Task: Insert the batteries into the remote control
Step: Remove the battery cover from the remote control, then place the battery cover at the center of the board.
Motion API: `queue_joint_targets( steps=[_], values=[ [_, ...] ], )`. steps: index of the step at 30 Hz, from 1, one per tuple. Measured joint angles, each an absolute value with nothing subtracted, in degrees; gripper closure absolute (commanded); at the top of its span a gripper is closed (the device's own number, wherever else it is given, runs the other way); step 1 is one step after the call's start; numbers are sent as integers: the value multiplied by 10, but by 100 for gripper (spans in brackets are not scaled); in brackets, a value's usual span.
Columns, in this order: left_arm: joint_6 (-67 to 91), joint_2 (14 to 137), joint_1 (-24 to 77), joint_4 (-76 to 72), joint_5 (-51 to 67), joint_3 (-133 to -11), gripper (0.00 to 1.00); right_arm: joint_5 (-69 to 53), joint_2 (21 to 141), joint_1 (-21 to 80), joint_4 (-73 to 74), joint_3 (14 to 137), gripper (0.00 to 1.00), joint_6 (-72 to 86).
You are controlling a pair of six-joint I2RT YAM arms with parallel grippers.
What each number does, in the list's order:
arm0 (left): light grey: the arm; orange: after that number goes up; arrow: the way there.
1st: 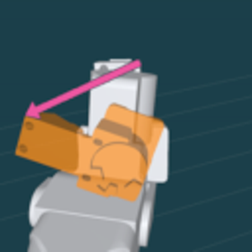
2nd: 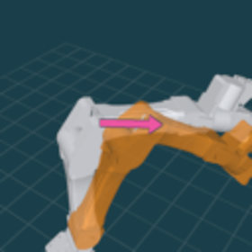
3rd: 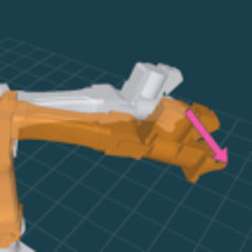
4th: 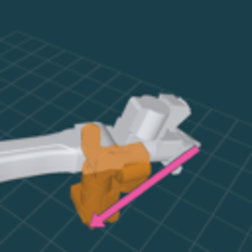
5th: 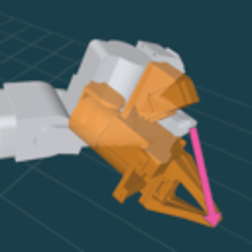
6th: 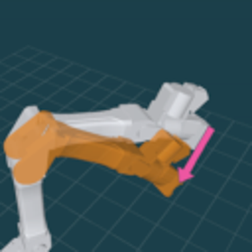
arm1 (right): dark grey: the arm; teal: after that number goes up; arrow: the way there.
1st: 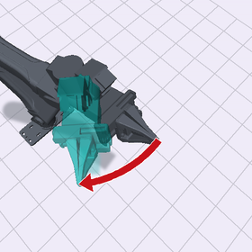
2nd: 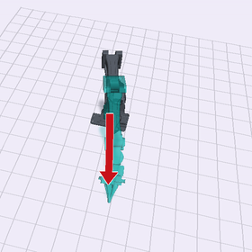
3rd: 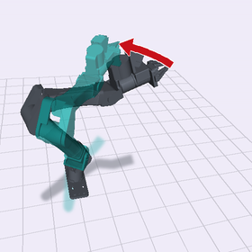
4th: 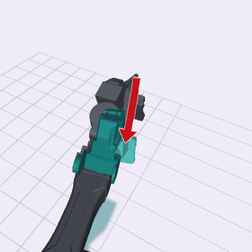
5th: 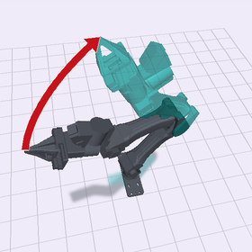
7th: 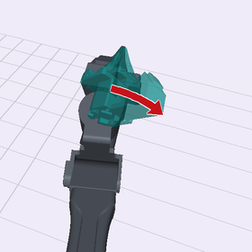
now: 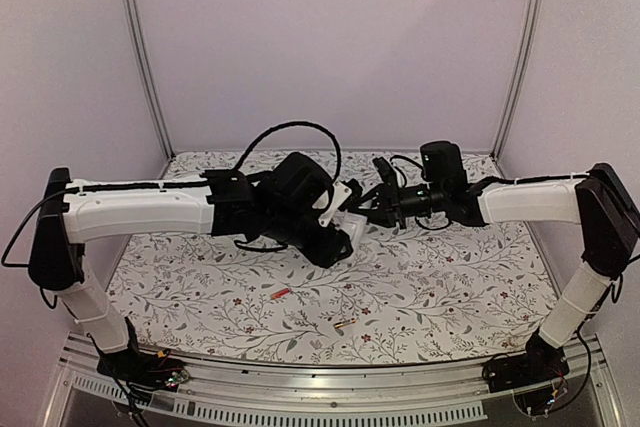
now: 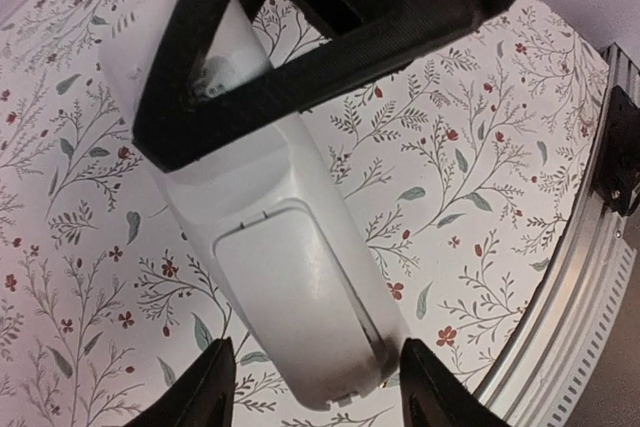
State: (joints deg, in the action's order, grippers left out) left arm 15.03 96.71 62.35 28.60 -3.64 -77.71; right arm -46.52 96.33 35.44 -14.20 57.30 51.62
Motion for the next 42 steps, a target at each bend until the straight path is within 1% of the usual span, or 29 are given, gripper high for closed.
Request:
queue_joint_targets(
  steps=[3,10,16,25,30,38,42],
  values=[
    [151,973,623,290,-36,-783,50,-465,959,354,-142,573,100,515],
    [152,978,623,296,-37,-793,68,-461,959,352,-142,573,100,515],
    [157,981,617,308,-41,-796,75,-459,957,351,-141,573,100,511],
    [161,980,611,303,-33,-794,80,-453,952,343,-137,569,100,510],
    [169,962,591,283,-27,-757,81,-446,933,309,-123,550,100,509],
    [198,937,519,254,-17,-710,80,-432,867,242,-85,543,100,504],
    [215,951,455,251,-24,-704,80,-430,828,239,-43,580,100,509]
  ],
)
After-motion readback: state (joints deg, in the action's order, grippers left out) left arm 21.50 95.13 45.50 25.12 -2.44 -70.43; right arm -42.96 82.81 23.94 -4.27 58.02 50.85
